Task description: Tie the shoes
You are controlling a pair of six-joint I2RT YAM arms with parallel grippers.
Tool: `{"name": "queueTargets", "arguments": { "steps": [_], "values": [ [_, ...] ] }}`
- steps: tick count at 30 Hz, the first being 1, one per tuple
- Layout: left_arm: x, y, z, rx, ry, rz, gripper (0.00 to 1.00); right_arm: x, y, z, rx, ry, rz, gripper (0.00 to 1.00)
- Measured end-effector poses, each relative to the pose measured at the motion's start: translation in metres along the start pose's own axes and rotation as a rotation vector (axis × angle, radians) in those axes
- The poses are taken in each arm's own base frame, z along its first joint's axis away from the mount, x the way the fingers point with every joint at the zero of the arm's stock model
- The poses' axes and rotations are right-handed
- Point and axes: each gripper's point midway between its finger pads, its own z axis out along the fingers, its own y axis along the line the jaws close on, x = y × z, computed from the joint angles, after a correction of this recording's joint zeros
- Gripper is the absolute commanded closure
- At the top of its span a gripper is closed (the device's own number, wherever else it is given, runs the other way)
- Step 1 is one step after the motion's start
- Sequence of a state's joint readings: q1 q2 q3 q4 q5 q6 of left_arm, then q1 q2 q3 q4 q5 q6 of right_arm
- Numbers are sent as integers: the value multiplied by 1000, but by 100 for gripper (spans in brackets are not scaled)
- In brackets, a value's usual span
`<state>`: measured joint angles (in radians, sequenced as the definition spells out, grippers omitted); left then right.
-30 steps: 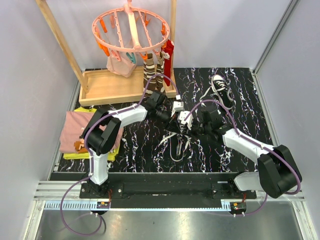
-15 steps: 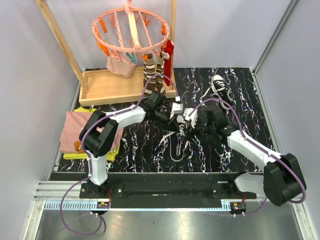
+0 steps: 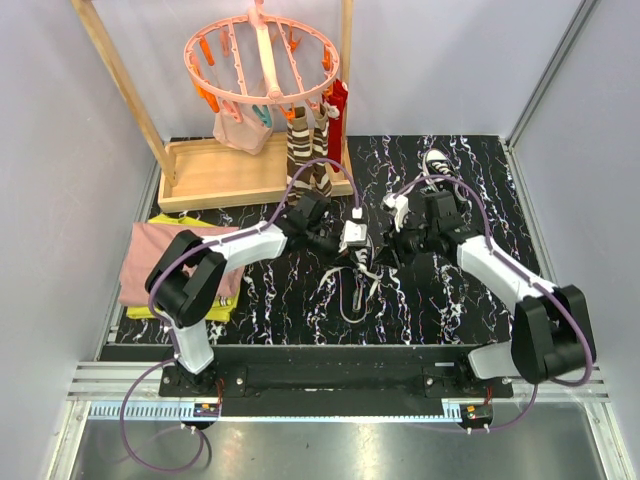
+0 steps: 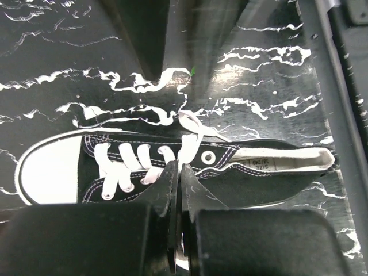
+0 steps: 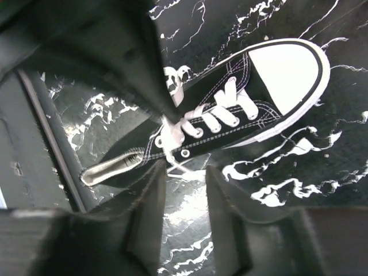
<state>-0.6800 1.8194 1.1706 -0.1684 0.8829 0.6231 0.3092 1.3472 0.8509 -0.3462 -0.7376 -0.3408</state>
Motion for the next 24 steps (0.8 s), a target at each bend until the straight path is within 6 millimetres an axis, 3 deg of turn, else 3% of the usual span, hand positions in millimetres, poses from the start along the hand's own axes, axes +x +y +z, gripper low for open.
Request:
{"name": "queueTargets", "arguments": {
  "steps": [3,15,24],
  "values": [
    [-1,-1,1,-30,11,57,100,-1,-4,5,-30,11,82,76],
    [4,14,-1,-185,19,197,100,-7,-11,30,-122,51,273,86],
    [6,17,0,-278,-7,281,100,-1,-12,39,-148,79,368,78]
  ]
}}
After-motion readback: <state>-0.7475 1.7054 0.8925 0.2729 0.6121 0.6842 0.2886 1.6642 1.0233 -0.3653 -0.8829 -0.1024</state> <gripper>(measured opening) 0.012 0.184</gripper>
